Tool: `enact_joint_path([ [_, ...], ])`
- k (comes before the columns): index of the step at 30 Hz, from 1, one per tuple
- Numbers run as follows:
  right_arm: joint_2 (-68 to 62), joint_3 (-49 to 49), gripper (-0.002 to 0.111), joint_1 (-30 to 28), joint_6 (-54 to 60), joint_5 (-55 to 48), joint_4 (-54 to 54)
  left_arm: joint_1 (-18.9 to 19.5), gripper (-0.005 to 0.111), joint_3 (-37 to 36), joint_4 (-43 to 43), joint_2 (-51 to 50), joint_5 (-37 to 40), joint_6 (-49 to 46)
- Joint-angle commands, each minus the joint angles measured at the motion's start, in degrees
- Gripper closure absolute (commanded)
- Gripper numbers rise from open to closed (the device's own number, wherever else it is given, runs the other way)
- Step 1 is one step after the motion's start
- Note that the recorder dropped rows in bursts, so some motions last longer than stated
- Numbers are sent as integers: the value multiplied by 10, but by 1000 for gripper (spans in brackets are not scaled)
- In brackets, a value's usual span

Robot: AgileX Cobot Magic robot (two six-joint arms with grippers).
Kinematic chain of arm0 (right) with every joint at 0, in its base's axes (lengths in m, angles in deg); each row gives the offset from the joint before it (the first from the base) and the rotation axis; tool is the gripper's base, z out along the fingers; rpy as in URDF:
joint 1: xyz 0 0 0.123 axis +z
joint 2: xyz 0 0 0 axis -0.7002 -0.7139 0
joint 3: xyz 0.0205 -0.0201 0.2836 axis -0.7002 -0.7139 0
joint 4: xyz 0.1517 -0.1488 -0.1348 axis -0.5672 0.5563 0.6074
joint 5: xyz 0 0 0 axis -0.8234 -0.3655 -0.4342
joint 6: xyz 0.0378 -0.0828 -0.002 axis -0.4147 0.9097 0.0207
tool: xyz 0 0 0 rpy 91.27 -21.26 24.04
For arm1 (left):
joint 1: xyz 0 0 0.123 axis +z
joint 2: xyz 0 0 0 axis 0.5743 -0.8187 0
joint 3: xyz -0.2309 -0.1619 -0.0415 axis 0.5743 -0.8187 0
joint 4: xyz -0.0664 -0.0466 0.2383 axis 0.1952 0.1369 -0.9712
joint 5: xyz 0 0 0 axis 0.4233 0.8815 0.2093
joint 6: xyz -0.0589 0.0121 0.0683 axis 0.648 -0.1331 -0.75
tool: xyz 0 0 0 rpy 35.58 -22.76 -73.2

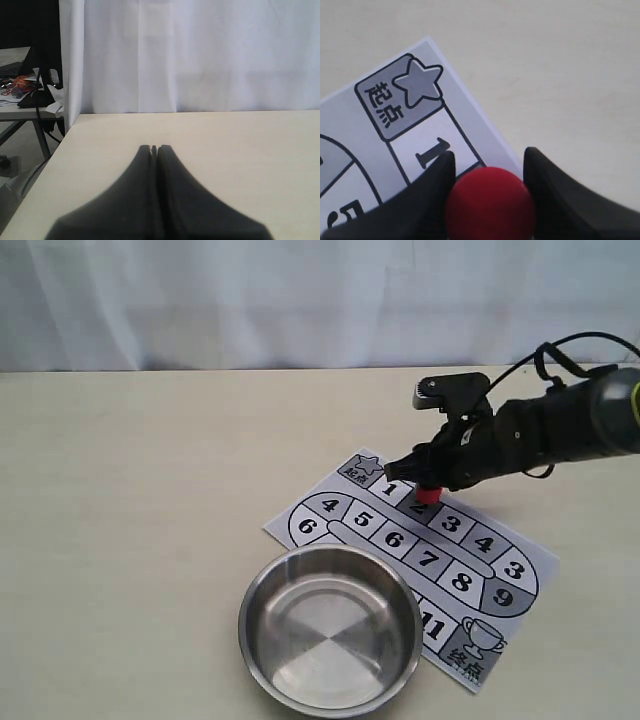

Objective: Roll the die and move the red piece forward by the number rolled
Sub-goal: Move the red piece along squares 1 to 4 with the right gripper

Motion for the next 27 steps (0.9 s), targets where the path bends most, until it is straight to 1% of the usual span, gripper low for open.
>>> enact_joint_path([
  [1,-18,-21,104,-2,10,46,-12,0,107,3,1,1,-6,1],
  [5,-24,-21,104,-2,36,29,-10,0,107,3,1,1,-6,1],
  [12,14,-21,104,-3,36,34,-10,0,107,3,1,1,-6,1],
  [19,62,-21,104,-3,36,-13,-10,0,107,3,1,1,-6,1],
  [27,72,-21,104,-3,36,-57,-8,0,107,3,1,1,-6,1],
])
